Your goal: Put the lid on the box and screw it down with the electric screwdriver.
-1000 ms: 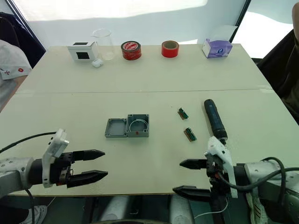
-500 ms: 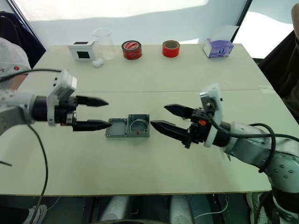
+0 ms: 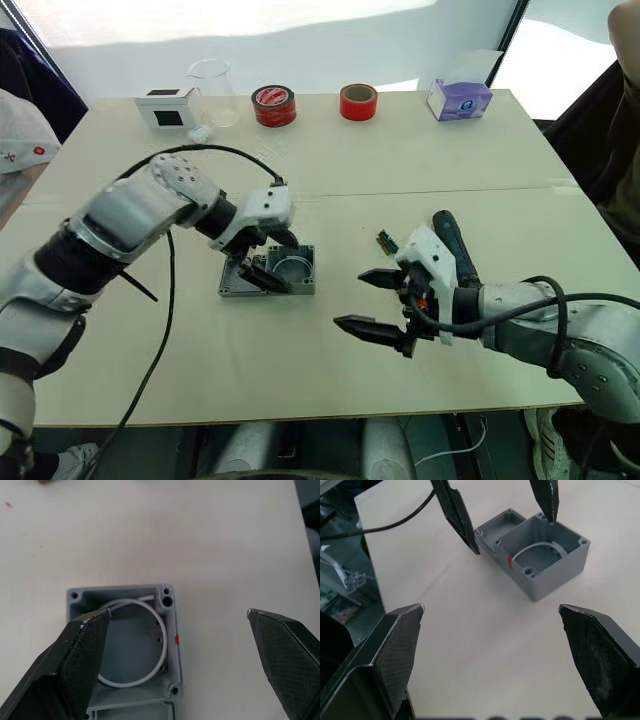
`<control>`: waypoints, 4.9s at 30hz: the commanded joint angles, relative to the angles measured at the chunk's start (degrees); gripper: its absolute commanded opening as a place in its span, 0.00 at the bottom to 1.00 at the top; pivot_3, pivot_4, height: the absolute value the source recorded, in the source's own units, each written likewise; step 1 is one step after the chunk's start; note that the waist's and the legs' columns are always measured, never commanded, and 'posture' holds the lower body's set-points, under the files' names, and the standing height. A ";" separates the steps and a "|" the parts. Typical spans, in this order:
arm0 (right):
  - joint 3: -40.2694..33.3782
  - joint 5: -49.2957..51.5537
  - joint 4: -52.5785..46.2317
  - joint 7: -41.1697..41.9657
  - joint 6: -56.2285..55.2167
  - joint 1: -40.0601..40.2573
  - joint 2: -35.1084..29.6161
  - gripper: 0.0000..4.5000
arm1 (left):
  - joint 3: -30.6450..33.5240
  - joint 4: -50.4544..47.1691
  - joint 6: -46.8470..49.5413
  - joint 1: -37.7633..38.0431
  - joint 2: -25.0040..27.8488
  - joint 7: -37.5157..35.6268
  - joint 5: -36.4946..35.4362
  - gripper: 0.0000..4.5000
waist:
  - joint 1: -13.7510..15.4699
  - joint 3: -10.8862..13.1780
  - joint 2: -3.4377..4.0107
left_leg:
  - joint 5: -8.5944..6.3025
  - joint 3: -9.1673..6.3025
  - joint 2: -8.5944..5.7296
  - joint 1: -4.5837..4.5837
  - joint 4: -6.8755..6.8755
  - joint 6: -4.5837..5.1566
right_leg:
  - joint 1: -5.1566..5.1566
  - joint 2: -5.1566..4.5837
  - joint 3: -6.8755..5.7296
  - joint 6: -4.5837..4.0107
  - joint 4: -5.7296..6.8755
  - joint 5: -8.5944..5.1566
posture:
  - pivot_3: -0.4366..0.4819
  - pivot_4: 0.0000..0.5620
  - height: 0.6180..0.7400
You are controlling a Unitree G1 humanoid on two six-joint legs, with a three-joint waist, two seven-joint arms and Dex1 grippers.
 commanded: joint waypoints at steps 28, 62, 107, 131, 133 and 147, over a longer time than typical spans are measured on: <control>-1.87 -0.20 -2.71 -3.80 1.87 -2.06 4.04 1.00 | -3.86 4.33 -8.09 3.76 -8.68 -2.43 17.00 0.01 | 0.66 -0.03 0.01 | -0.12 -0.15 -0.10 -0.26 0.81 0.20 | 0.02 -0.13 -0.04 0.00 0.45 0.00 | 0.48 0.27 1.00; -6.87 7.20 -8.03 -4.97 3.04 6.76 -2.53 1.00 | -7.48 31.00 -58.34 -6.14 -15.63 -15.73 17.75 0.56 | 0.62 0.00 -0.03 | -0.16 -0.13 -0.12 -0.31 0.85 0.27 | -0.03 -0.19 -0.04 0.02 0.46 -0.01 | 0.48 0.27 1.00; 16.40 -23.22 0.61 7.73 -3.55 -17.90 14.27 1.00 | 37.17 7.74 45.18 12.48 -1.00 77.01 -43.54 0.63 | 0.40 0.02 -0.22 | 0.22 -0.25 -0.25 -0.30 0.77 -0.46 | -0.34 -0.26 0.09 0.24 0.86 -0.15 | 0.48 0.27 1.00; 13.20 -23.83 -2.56 -0.38 2.09 -15.55 18.94 1.00 | 26.77 11.14 45.18 14.09 -0.62 96.80 -60.19 0.02 | 0.56 -0.12 -0.19 | 0.25 -0.21 -0.36 -0.16 0.71 -0.51 | -0.20 -0.29 0.14 0.21 0.85 -0.15 | 0.48 0.27 1.00; 11.93 -22.95 -2.12 -0.02 2.50 -15.69 18.41 1.00 | 27.94 10.98 45.18 14.36 -2.04 98.18 -60.08 0.02 | 0.55 -0.13 -0.17 | 0.24 -0.21 -0.36 -0.01 0.70 -0.50 | -0.06 -0.29 0.13 0.21 0.82 -0.15 | 0.48 0.27 1.00; -4.65 -11.98 26.91 -18.40 12.34 -33.06 35.81 1.00 | 44.24 2.97 0.00 11.53 -8.85 67.52 -34.72 0.02 | 0.21 -0.09 -0.22 | 0.30 -0.08 -0.33 -0.18 0.51 -0.60 | -0.28 -0.27 0.16 0.13 0.70 -0.10 | 0.48 0.27 1.00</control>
